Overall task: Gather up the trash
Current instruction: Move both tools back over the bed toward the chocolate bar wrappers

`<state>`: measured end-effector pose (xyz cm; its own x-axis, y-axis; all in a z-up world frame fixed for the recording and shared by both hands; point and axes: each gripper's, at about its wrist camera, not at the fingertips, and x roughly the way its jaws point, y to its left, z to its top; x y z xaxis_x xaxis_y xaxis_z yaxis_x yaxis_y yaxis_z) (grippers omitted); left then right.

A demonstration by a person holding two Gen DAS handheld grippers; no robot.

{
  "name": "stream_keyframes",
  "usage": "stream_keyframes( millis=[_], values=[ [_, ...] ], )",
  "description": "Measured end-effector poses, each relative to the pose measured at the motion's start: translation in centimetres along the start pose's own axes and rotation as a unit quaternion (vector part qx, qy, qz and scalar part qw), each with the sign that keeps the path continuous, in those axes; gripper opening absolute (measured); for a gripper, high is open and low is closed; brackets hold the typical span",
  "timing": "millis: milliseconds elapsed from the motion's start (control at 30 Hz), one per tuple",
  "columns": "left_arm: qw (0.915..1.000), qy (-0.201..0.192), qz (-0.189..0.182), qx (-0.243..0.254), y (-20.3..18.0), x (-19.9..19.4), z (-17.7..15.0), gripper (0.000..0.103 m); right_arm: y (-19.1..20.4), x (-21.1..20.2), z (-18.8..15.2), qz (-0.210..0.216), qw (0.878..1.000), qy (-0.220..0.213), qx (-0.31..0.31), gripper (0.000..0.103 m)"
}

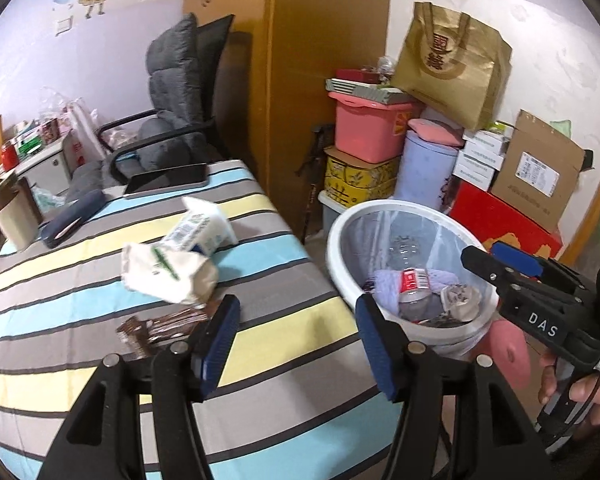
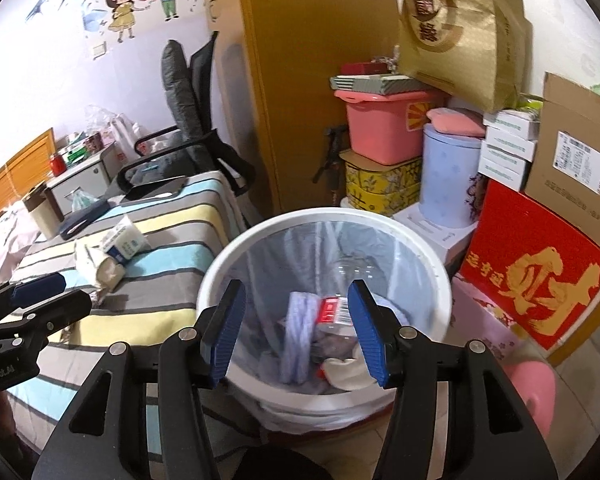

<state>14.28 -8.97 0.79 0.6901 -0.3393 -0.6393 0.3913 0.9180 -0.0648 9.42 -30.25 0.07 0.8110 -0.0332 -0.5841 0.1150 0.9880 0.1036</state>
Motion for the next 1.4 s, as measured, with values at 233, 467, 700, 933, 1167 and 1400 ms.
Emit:
stream_keyframes(
  millis=[233, 467, 700, 933, 1167, 1400],
  values=[
    [0.9989, 0.000, 0.036, -0.030, 3.5, -1.0, -1.5, 0.063, 1.9, 0.0, 0.0, 0.019, 1.000, -0.002, -0.015, 0.055],
    [0.9945, 0.019, 0.077, -0.068, 7.5, -0.9, -3.4, 0.063, 4.2, 0.5, -0.3, 0.038, 0.999, 0.004, -0.030, 0.056],
    [0.9909, 0.043, 0.088, -0.092, 10.0, 0.1, -4.6, 0.063, 6.1, 1.0, -0.4, 0.054, 0.998, 0.007, -0.045, 0.056],
    [0.9888, 0.060, 0.091, -0.102, 11.2, 1.7, -5.0, 0.063, 7.5, 1.6, -0.5, 0.062, 0.996, 0.015, -0.058, 0.056],
    [0.9882, 0.078, 0.074, -0.109, 11.8, 3.4, -4.6, 0.063, 8.4, 2.1, -0.4, 0.064, 0.996, 0.020, -0.063, 0.056],
    [0.9877, 0.089, 0.057, -0.115, 12.4, 4.0, -4.7, 0.054, 9.5, 2.7, -0.3, 0.066, 0.995, 0.025, -0.073, 0.056]
  ],
)
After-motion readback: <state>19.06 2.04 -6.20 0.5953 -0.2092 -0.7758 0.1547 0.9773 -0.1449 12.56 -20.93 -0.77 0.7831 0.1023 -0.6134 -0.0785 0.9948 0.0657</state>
